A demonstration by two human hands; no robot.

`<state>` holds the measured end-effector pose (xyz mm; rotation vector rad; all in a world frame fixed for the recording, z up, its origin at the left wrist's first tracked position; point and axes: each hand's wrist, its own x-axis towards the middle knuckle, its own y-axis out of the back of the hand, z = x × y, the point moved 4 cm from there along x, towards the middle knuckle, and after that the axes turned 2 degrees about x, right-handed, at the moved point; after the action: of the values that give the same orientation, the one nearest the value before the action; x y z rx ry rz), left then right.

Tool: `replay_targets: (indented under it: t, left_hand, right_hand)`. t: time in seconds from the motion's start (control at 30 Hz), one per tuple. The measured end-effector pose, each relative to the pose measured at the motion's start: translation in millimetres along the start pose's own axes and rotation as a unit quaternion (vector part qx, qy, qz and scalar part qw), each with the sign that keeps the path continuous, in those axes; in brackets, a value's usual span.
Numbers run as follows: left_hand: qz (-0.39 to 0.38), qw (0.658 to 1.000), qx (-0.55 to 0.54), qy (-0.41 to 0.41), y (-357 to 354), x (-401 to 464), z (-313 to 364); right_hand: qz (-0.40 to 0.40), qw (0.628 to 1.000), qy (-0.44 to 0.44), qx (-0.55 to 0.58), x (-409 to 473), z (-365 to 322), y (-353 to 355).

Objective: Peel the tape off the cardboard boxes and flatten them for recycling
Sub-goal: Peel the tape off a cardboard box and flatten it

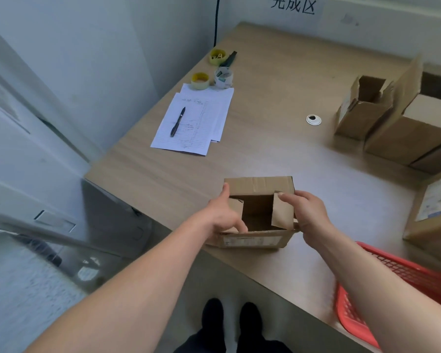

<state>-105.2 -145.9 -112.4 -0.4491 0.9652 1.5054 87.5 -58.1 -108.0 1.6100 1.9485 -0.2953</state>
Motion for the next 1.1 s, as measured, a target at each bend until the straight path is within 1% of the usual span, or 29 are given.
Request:
replay_targets:
  t: [0.03,0.07,0.1,0.13,0.17,0.2,0.23,0.27,0.3,0.33,0.37,0.4,0.43,0.47,0.53,0.57,0.6,0.67,0.73,0.77,0.8,0.83,0.87,0.93,1.0,1.07,1.1]
  left_hand:
    - [-0.012,1.000,0.028,0.000,-2.5,-5.0,-0.9]
    - [-0.007,0.998,0.054,-0.007,-5.6,-9.7,-1.6]
    - [0.014,0.997,0.078,-0.017,-8.9,-13.6,-2.6]
    - [0.048,0.994,0.096,-0.030,-13.1,-15.4,-3.7]
    - [0.091,0.989,0.111,-0.043,-17.4,-17.1,-5.2]
    - [0.137,0.982,0.120,-0.053,-20.5,-17.7,-7.0]
    - [0.182,0.973,0.128,-0.059,-22.3,-17.7,-9.4]
    - [0.213,0.967,0.131,-0.057,-21.5,-17.2,-12.1]
    - [0.233,0.963,0.125,-0.050,-18.0,-17.6,-14.3]
    - [0.243,0.963,0.105,-0.044,-11.2,-16.2,-17.1]
    - [0.243,0.967,0.062,-0.045,-2.6,-14.8,-18.4]
    - [0.235,0.970,0.010,-0.067,7.0,-14.4,-16.6]
    - [0.221,0.968,-0.022,-0.113,16.8,-15.9,-12.2]
    - [0.205,0.963,-0.013,-0.173,24.8,-19.5,-6.0]
    - [0.160,0.944,0.099,-0.270,28.7,-25.4,-2.9]
    - [0.130,0.934,0.167,-0.289,27.1,-26.2,-7.5]
    - [0.103,0.927,0.230,-0.277,25.3,-25.4,-17.4]
    - [0.065,0.922,0.314,-0.218,21.5,-21.0,-45.2]
    - [0.041,0.922,0.344,-0.171,11.8,-16.6,-67.1]
    - [0.032,0.924,0.349,-0.150,3.8,-14.4,-73.5]
    - [0.015,0.927,0.353,-0.128,-4.9,-12.9,-77.2]
    - [-0.007,0.926,0.362,-0.108,-13.9,-11.3,-79.4]
    - [-0.024,0.924,0.370,-0.092,-21.6,-9.3,-80.5]
    - [-0.023,0.920,0.386,-0.071,-29.6,-4.6,-78.4]
    - [0.031,0.909,0.408,-0.083,-29.1,2.3,-70.4]
    - [0.084,0.889,0.439,-0.104,-27.4,12.7,-63.6]
    - [0.098,0.879,0.455,-0.105,-27.5,18.7,-61.1]
  right_hand:
    - [0.001,1.000,0.006,-0.023,2.6,-1.5,0.1]
    - [0.003,0.995,0.020,-0.093,5.5,-2.3,-0.6]
    - [0.006,0.981,0.036,-0.191,5.5,-3.6,-2.5]
    - [0.007,0.956,0.054,-0.290,4.6,-3.4,-6.2]
    - [0.006,0.931,0.070,-0.357,3.1,-1.3,-10.0]
    - [0.000,0.919,0.085,-0.386,1.1,1.4,-12.9]
    - [-0.011,0.915,0.094,-0.392,-0.8,3.3,-14.0]
    - [-0.028,0.922,0.097,-0.374,-2.5,3.5,-13.5]
    - [-0.050,0.939,0.096,-0.326,-4.2,0.3,-10.6]
    - [-0.074,0.962,0.093,-0.244,-2.4,-2.7,-6.5]
    - [-0.087,0.981,0.092,-0.145,-0.8,-8.9,0.4]
    - [-0.086,0.990,0.092,-0.058,3.0,-16.7,9.0]
    - [-0.087,0.992,0.086,0.014,6.3,-25.0,17.2]
    - [-0.091,0.990,0.083,0.066,9.7,-32.9,22.7]
    - [-0.123,0.982,0.073,0.126,14.7,-41.7,28.6]
    - [-0.146,0.979,0.057,0.134,16.5,-41.2,29.3]
    - [-0.169,0.976,0.032,0.131,15.9,-39.6,28.8]
    - [-0.198,0.976,-0.033,0.084,14.2,-27.7,27.2]
    - [-0.188,0.979,-0.081,0.006,16.1,-3.1,27.0]
    - [-0.169,0.981,-0.080,-0.054,18.2,10.1,25.9]
    - [-0.149,0.978,-0.061,-0.132,19.9,21.1,23.2]
    - [-0.128,0.963,-0.028,-0.234,21.5,30.5,19.3]
    - [-0.112,0.935,0.009,-0.336,19.1,35.5,13.4]
    - [-0.120,0.872,0.067,-0.470,15.7,45.3,0.0]
    - [-0.144,0.835,0.066,-0.528,17.2,53.4,-8.8]
    - [-0.165,0.811,0.046,-0.560,22.0,57.7,-14.1]
    - [-0.173,0.801,0.038,-0.572,25.5,58.6,-16.2]
